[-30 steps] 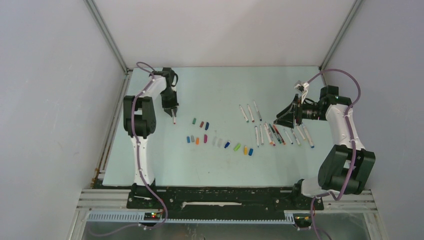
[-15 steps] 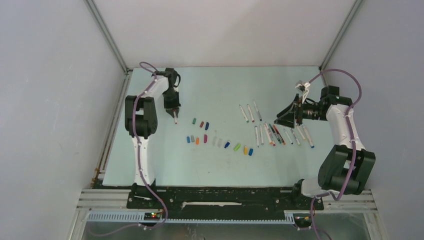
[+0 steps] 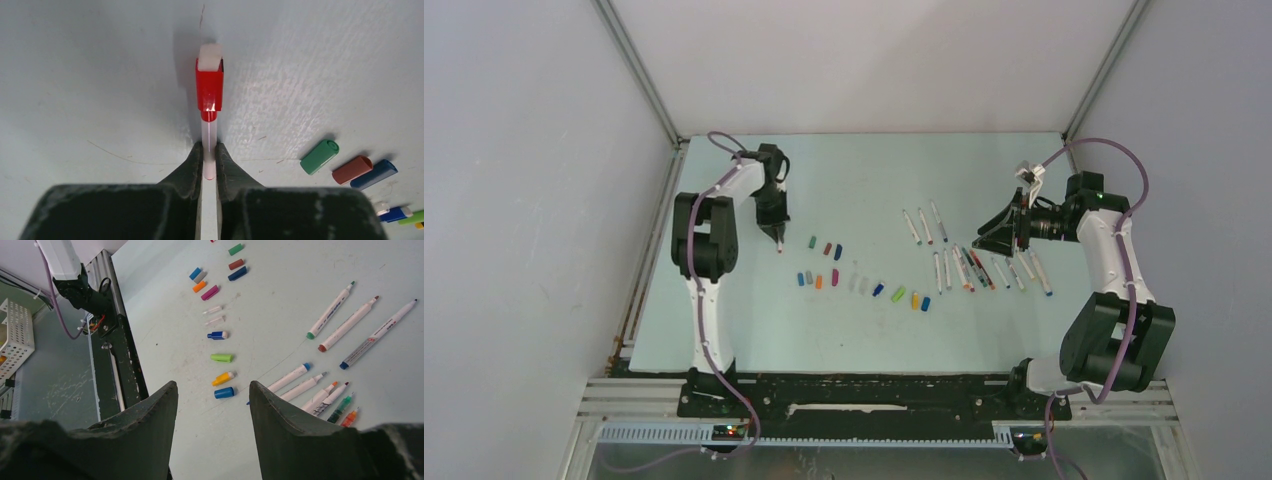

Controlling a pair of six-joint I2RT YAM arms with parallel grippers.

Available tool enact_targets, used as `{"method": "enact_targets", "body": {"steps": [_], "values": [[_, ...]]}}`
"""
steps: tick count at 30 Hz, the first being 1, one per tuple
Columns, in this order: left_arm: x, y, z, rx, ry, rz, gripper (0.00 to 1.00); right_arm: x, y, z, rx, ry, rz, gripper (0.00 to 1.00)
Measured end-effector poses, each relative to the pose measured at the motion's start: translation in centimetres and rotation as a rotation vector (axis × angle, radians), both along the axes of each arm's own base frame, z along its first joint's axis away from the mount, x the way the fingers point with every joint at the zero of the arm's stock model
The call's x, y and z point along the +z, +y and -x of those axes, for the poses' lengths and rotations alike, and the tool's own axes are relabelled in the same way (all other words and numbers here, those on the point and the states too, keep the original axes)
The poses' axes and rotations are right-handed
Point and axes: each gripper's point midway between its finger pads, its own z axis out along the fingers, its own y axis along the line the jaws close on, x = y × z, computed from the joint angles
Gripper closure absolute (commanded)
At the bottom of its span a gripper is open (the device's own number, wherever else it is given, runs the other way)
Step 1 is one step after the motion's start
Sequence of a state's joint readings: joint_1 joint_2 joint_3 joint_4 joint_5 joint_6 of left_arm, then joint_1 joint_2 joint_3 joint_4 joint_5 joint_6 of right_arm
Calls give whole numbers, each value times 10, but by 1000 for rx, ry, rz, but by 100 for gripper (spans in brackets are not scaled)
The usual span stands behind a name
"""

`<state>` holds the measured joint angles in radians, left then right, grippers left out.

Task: Open the pen caps
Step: Move the pen to the center of the board, then pick up the pen from the center of the board.

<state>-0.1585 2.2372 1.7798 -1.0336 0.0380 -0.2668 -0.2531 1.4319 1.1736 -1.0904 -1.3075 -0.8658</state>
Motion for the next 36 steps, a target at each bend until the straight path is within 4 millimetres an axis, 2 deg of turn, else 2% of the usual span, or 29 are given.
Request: {"method": "enact_targets", "body": {"steps": [6, 13, 16, 20, 21, 28, 36], "values": [[-1, -4, 16, -5, 12, 6, 78, 0, 0, 0, 1, -2, -2, 43], [-1, -8, 19, -6, 15, 6, 76, 1, 0, 0, 3, -7, -4, 43], [-1, -8, 19, -2, 15, 6, 79, 1, 1, 1, 3, -8, -3, 43], [-1, -7, 19, -1, 15, 0, 99, 1, 1, 1, 3, -7, -4, 43], [-1, -7, 19, -1, 16, 0, 100, 2, 1, 1, 3, -8, -4, 43], [0, -8, 19, 2, -3, 5, 100, 1, 1, 1, 5, -9, -3, 43], [9, -8, 24, 31, -138, 35, 100, 4, 3, 6, 21, -37, -8, 43]]}}
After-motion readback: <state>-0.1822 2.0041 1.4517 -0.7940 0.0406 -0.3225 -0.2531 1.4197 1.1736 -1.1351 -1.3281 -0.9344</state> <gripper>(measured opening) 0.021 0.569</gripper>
